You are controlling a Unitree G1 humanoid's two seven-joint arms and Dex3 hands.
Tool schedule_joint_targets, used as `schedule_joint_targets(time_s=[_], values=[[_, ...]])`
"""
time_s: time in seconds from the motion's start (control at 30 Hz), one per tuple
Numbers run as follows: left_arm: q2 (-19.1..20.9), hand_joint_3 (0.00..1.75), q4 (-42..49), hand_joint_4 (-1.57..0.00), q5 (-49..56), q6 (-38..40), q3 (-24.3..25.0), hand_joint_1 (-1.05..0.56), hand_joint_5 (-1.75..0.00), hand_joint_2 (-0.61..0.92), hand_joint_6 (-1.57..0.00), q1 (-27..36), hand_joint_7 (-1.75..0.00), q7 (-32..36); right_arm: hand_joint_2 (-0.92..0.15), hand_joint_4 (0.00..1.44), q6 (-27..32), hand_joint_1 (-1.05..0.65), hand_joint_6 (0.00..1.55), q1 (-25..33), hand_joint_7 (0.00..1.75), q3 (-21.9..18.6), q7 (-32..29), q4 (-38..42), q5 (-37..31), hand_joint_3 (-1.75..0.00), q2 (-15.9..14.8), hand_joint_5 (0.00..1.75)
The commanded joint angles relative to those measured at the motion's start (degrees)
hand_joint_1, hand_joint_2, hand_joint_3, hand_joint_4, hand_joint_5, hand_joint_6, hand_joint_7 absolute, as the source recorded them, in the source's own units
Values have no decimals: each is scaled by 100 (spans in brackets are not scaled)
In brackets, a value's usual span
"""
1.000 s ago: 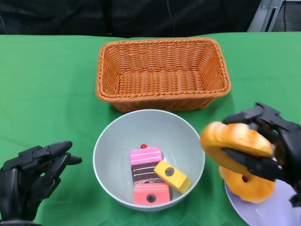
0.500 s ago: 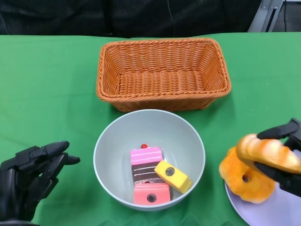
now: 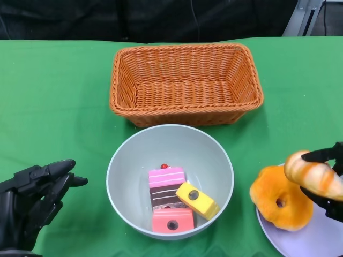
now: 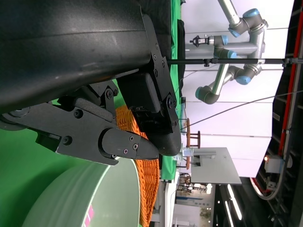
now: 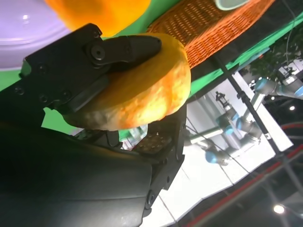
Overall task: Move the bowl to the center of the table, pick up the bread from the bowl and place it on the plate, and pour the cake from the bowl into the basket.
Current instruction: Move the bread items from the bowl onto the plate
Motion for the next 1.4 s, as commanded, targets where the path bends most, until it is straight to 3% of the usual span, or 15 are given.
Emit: schedule_joint_targets(time_s=[0.03,0.33,0.6,0.73,0.87,1.17,1.33,1.4], values=[[88,16,15,-90,-71,2,51,-29,-89,92,-129,21,-1,-64,-49,86,-119,-12,91,-191,96,188,-803,362,-422,-82,-292,148],[99,15,58,-90,-64,-27,89,-29,-87,92,-128,15,0,-123,-44,87,230,-15,93,-875,97,1188,-2921,1585,-1496,-94,-674,137],[81,15,14,-91,-74,35,110,-28,-87,92,-129,35,-1,-71,-45,84,566,-12,90,-1373,100,2032,-3938,2383,-1684,-92,-751,139],[79,15,12,-92,-75,10,115,-28,-87,92,-129,46,-1,-89,-51,84,792,-12,90,-1555,99,2340,-4165,2747,-1650,-83,-712,139],[79,14,1,-92,-50,-7,113,-28,-88,92,-130,64,-1,-70,-66,78,927,-14,86,-1641,95,2553,-4085,3026,-1504,-58,-671,141],[102,15,46,-92,-73,-19,138,-28,-87,92,-130,55,-1,-110,-85,80,994,-13,95,-1847,66,2988,-4046,3553,-1265,-14,-575,130],[99,15,62,-92,-134,37,153,-27,-87,92,-130,37,-1,-166,-90,78,987,-14,98,-1913,58,3181,-4157,3699,-1193,-7,-546,133],[103,15,62,-92,-94,39,148,-28,-87,92,-130,43,-1,-116,-92,79,1058,-18,98,-1929,54,3253,-4201,3717,-1201,-6,-547,126]])
